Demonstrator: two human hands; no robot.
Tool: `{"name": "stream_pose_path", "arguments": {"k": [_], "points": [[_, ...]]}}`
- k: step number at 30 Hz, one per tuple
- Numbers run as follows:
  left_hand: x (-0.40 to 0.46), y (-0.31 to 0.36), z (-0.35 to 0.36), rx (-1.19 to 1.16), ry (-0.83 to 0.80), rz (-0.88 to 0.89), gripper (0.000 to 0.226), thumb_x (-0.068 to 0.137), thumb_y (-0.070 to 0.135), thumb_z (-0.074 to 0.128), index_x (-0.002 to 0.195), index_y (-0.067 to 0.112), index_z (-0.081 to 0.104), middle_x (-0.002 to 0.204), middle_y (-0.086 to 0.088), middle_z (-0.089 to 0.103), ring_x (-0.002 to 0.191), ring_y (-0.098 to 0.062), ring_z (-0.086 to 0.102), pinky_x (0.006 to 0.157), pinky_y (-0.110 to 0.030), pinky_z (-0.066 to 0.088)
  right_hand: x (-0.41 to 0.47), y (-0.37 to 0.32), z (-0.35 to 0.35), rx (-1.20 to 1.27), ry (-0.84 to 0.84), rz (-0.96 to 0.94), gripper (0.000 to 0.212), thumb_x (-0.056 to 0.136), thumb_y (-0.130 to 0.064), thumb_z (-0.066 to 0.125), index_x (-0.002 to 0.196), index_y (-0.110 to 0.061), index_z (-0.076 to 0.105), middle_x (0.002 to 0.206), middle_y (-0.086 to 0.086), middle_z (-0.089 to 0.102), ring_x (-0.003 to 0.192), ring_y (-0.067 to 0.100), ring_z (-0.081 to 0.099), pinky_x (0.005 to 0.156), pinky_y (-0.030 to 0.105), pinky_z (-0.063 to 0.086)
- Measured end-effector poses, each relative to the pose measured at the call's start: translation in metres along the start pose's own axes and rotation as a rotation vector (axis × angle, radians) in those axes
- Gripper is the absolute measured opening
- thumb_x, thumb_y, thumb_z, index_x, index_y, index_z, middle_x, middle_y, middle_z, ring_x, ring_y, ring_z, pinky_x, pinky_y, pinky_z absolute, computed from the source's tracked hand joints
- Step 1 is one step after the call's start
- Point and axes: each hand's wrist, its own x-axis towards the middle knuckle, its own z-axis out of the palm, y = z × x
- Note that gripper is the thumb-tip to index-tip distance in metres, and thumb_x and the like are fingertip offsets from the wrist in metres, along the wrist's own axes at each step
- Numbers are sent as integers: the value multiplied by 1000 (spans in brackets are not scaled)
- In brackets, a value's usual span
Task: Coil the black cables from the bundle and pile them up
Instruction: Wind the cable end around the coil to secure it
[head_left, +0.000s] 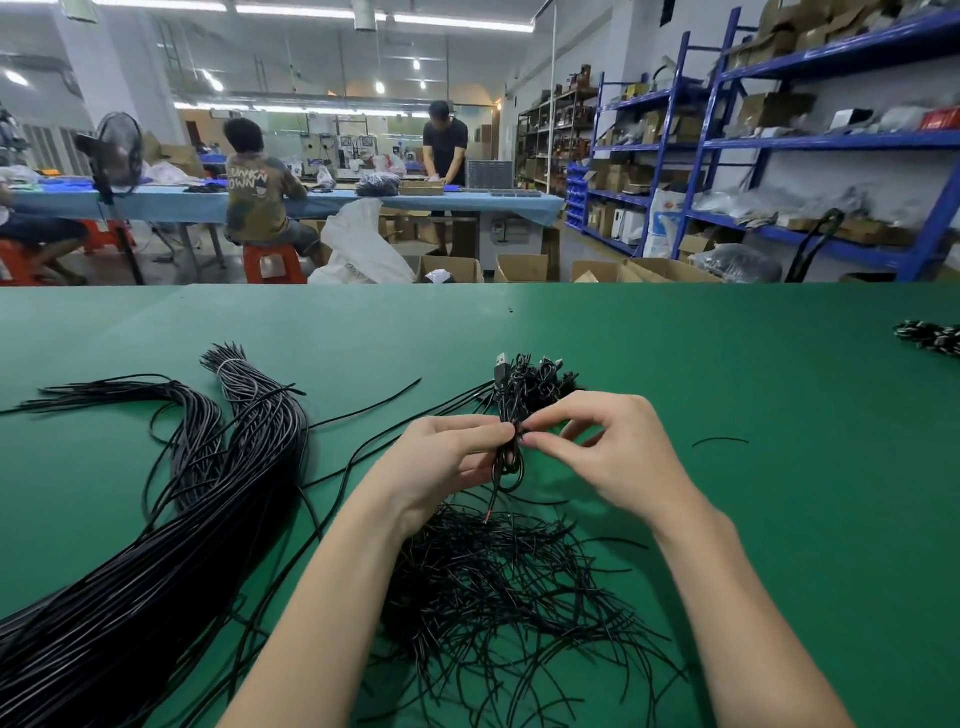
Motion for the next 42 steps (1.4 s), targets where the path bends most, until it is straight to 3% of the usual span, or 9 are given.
{"name": "stream_pose_path", "arguments": {"k": [4,11,21,24,26,28,33,38,42], "points": [[1,0,-2,-27,27,22,15,84,5,75,99,5,72,66,-2,67,52,-6,59,60,-17,52,1,-5,6,-62,77,-77,25,81,-63,66,84,-41,77,86,-30,71,72,3,68,69,34,57],[1,-1,-2,-129,44,-27,20,79,13,78,99,9,75,93,-14,64,86,-22,52,59,-18,53,0,-2,4,-8,18,-109,15,84,-45,73,98,-41,77,97,-28,72,75,6,69,65,22,46],[2,-2,-2,-163,47,-12,21,79,8,78,100,8,74,87,-6,75,69,-10,67,62,-19,55,-3,-5,19,-99,191,-190,11,89,-41,71,86,-33,78,86,-24,71,64,6,66,59,23,51],[2,-2,0,-185,61,33,18,80,3,77,97,5,72,81,-6,76,65,-9,69,62,-17,55,2,-7,34,139,243,97,15,88,-25,75,73,-27,76,68,-16,70,54,4,57,54,17,46],[2,-2,0,-163,74,54,17,79,3,78,95,4,73,76,-5,75,61,-8,68,64,-17,55,6,-14,37,623,120,481,16,89,-19,74,72,-20,75,65,-9,69,51,7,53,47,17,40],[3,-3,0,-126,96,41,17,79,5,79,95,5,74,79,-7,76,65,-10,67,66,-17,56,6,-16,36,734,44,613,11,90,-22,74,80,-17,75,72,-6,72,51,6,56,45,17,41],[4,-5,-3,-136,99,-25,18,81,13,78,98,8,76,90,-8,68,83,-19,57,64,-18,53,0,-4,29,88,181,-57,9,88,-27,77,93,-35,77,94,-25,73,69,8,67,60,9,43],[3,-4,-4,-110,82,-52,11,83,13,76,93,10,77,97,-14,59,89,-23,50,57,-17,52,-3,-1,24,-124,172,-127,14,87,-51,70,98,-44,75,99,-35,69,76,1,67,62,9,39],[4,-4,-6,-129,78,-48,19,82,11,77,100,8,75,86,-6,69,74,-15,59,56,-17,52,-4,-6,26,-173,199,-132,11,90,-46,71,93,-38,77,93,-30,70,77,-1,65,63,13,42]]}}
